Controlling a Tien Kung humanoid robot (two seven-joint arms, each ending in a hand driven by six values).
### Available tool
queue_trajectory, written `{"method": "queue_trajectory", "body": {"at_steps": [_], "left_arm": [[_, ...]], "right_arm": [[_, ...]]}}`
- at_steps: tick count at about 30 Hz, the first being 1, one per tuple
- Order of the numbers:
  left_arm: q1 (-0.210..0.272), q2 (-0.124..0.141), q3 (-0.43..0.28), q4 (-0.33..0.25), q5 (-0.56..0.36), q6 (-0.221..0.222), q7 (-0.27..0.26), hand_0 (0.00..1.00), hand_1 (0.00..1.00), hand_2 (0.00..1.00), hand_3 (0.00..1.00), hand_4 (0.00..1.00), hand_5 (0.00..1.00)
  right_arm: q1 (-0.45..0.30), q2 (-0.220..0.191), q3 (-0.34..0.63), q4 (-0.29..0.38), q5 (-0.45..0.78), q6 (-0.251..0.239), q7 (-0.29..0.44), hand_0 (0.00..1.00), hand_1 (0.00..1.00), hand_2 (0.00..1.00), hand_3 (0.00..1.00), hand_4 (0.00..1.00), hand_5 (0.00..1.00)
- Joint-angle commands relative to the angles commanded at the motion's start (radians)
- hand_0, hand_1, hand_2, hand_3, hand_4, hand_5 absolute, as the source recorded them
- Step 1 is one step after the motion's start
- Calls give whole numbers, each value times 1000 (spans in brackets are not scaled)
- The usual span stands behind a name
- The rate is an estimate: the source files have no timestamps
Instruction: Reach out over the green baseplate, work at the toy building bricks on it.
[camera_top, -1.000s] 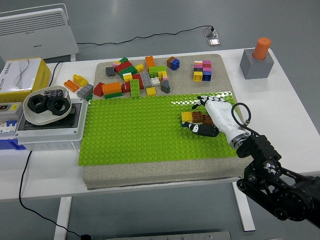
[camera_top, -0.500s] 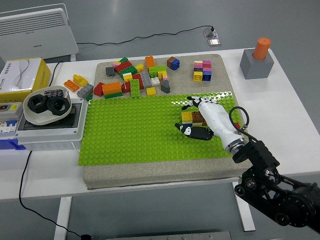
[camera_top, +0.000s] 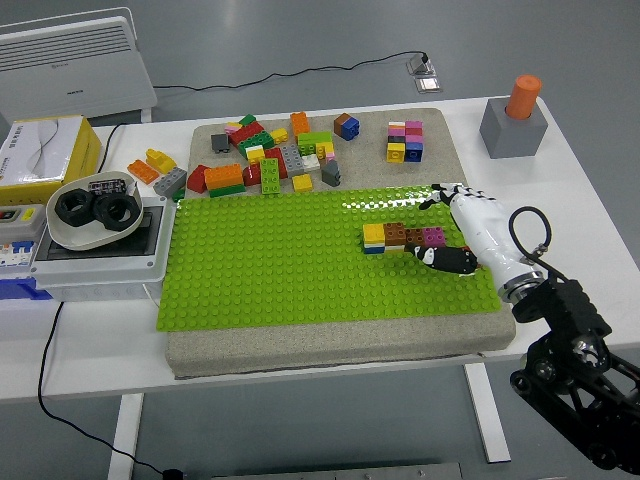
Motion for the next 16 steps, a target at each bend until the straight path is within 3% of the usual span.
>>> {"method": "queue_trajectory", "body": {"at_steps": [9,16], "left_arm": [[1,-2,11,0,-17,-9,-7,680,487,362,522,425,90],[-4,2,6,0,3,-24,1,680,485,361,523,424,67]], "right_arm": [[-13,-28,73,57,-54,182,-90,822,805,811,593,924,242],[16,-98,51,108,-53,318,-184,818,793,806,598,906,227]]}}
